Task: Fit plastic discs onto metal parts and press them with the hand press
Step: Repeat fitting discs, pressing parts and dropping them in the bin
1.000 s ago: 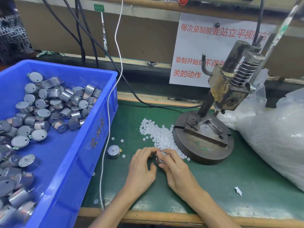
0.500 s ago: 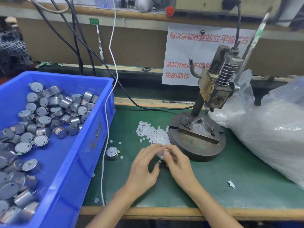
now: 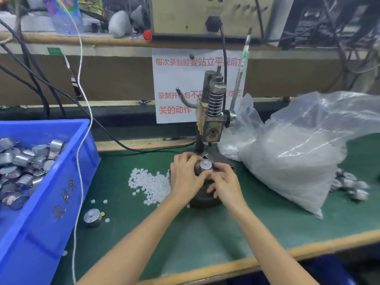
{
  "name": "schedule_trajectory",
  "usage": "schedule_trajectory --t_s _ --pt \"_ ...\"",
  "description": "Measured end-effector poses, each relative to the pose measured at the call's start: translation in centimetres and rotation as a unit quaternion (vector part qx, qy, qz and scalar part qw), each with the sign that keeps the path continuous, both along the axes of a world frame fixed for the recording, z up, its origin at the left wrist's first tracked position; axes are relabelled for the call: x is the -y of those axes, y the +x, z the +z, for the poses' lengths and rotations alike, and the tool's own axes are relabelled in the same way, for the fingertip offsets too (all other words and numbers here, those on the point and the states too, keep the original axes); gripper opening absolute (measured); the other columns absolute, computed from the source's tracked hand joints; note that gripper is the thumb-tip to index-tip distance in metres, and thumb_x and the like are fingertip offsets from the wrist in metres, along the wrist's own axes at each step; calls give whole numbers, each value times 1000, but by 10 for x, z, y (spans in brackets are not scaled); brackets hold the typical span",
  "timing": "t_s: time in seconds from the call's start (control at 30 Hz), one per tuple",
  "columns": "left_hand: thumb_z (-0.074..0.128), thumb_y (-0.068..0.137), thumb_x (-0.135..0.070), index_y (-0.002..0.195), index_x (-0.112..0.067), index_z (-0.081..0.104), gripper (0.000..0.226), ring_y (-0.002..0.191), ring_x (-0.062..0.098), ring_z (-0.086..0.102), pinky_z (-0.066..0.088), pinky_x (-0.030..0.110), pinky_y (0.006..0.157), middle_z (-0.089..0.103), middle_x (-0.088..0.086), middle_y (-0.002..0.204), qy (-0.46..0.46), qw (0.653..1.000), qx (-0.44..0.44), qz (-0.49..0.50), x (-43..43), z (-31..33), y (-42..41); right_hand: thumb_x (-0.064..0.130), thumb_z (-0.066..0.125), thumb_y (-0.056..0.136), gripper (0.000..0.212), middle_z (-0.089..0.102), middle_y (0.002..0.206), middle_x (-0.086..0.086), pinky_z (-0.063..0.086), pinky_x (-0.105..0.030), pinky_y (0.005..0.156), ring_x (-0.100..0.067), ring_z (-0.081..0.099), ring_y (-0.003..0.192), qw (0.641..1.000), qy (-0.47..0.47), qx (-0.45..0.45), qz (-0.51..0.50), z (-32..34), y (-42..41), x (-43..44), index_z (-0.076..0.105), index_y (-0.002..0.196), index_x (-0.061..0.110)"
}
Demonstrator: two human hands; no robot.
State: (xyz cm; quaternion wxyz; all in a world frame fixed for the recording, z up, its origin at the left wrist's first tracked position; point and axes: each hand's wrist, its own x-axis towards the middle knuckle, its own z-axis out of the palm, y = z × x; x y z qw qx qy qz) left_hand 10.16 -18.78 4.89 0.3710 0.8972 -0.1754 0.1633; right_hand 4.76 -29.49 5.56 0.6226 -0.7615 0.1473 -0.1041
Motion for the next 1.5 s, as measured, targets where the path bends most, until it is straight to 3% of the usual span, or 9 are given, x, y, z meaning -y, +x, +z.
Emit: schedule_trajectory --t_s 0.27,0.43,0.5,0.57,0.67,0.73,0.83,0.97,1.5 --pt "70 74 -48 101 -27 62 35 104 12 38 17 24 77 59 -14 105 -12 999 -15 49 15 -6 20 9 49 88 26 68 88 3 43 -22 56 -3 61 56 999 -35 22 -17 9 9 26 55 112 17" --pt "72 75 -42 104 -26 59 36 104 9 45 17 24 83 56 -15 100 -43 998 -46 25 17 -7 24 9 49 92 23 66 89 14 49 -15 64 -2 63 69 977 -51 175 -110 69 33 46 58 103 27" --pt "70 76 -43 106 -25 58 37 104 8 46 16 23 84 58 -13 104 -37 998 -50 25 17 -8 24 10 48 93 30 62 106 15 51 -21 75 -6 63 81 962 -63 231 -134 111 53 54 56 119 21" --pt "69 78 -43 107 -25 57 37 103 8 47 16 23 84 58 -12 106 -31 998 -51 23 17 -8 24 11 48 93 43 58 111 13 49 -22 69 -4 60 75 960 -49 244 -129 155 76 62 44 137 10" --pt "68 79 -44 108 -25 56 37 104 7 47 15 23 85 58 -13 107 -23 998 -50 24 17 -6 22 15 51 94 60 59 123 -7 52 -22 64 -10 61 72 983 24 173 -62 208 100 70 25 147 5" --pt "67 80 -44 109 -26 55 37 105 7 47 14 22 84 58 -13 108 -16 998 -46 25 17 -6 21 18 53 94 48 63 110 -11 52 -23 62 -15 60 72 986 42 160 -23 221 100 70 40 138 4" --pt "65 81 -44 109 -26 54 35 104 6 46 13 22 83 56 -15 107 -13 999 -36 23 17 -7 21 17 55 91 8 54 71 -1 38 -17 49 -6 44 54 966 11 251 -59 210 77 62 60 86 14" --pt "66 80 -43 107 -26 53 35 102 6 46 13 22 81 52 -17 103 -17 999 -30 19 17 -8 22 19 57 89 30 38 58 2 28 -21 51 -10 31 53 921 26 380 -79 171 38 52 45 61 21" --pt "64 82 -45 109 -27 52 35 104 6 45 12 22 79 52 -16 108 -3 1000 -25 19 17 -9 23 25 48 94 22 42 63 11 33 -32 55 -13 35 57 878 33 447 -166 144 31 27 45 72 26"
